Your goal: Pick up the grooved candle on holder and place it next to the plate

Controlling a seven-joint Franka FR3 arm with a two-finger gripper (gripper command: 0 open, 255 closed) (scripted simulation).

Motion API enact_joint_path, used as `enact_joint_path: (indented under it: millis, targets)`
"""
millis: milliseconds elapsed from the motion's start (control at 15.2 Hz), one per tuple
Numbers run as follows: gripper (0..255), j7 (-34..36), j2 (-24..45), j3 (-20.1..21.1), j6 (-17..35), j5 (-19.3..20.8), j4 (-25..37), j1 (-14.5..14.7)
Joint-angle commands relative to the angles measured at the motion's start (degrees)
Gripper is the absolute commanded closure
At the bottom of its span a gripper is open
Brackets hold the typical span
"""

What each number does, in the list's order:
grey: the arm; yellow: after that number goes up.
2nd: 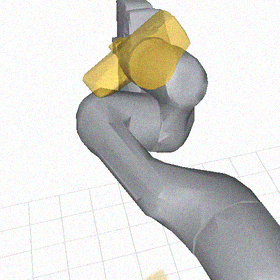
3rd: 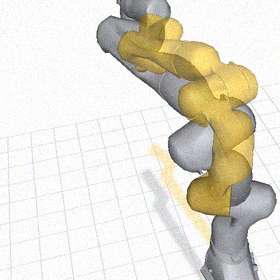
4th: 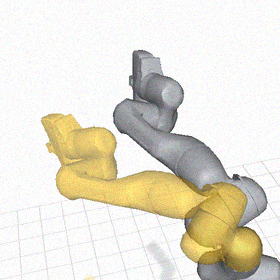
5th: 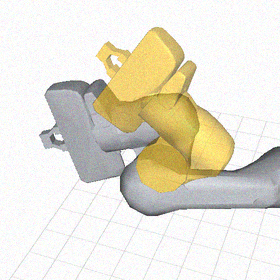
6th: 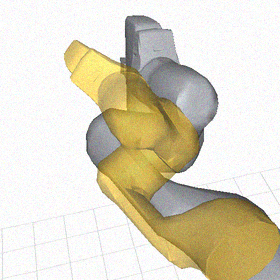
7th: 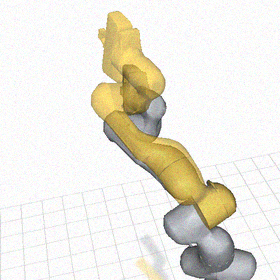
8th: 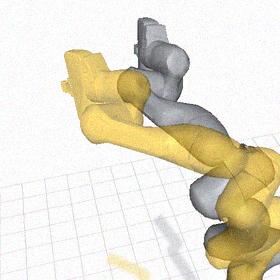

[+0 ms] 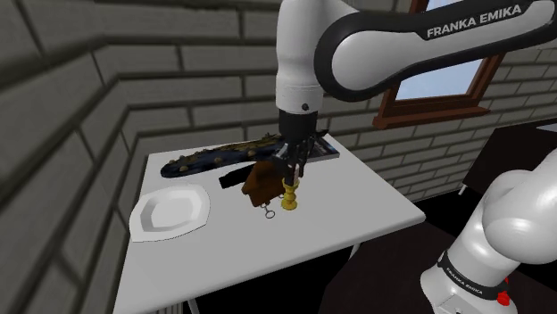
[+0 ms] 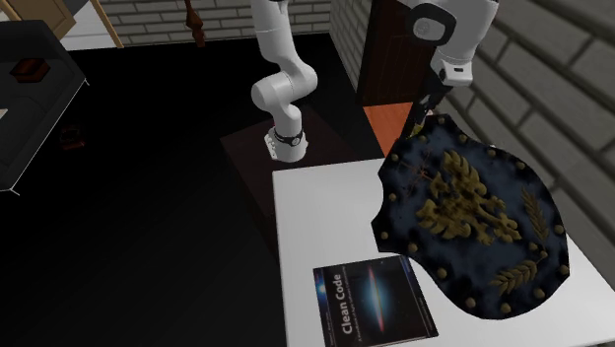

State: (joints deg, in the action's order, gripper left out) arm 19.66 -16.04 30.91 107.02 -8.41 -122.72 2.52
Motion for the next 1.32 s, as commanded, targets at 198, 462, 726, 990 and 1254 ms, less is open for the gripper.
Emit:
enact_joint_path:
  millis: [198, 462, 726, 990, 1254]
  targets:
    - [255, 8.6, 11.1, 5.4, 1.1, 5.1, 8.9, 0.6]
    - [255, 16.0, 21.4, 8.3, 0.6, 11.6, 17.6, 2.9]
    - [255, 22.6, 32.1, 9.0, -1.7, 18.6, 28.0, 7.9]
    - [255, 27.1, 42.9, 7.8, -5.6, 24.6, 40.8, 14.9]
    - [255, 29.4, 57.3, 5.1, -13.3, 30.6, 62.4, 25.7]
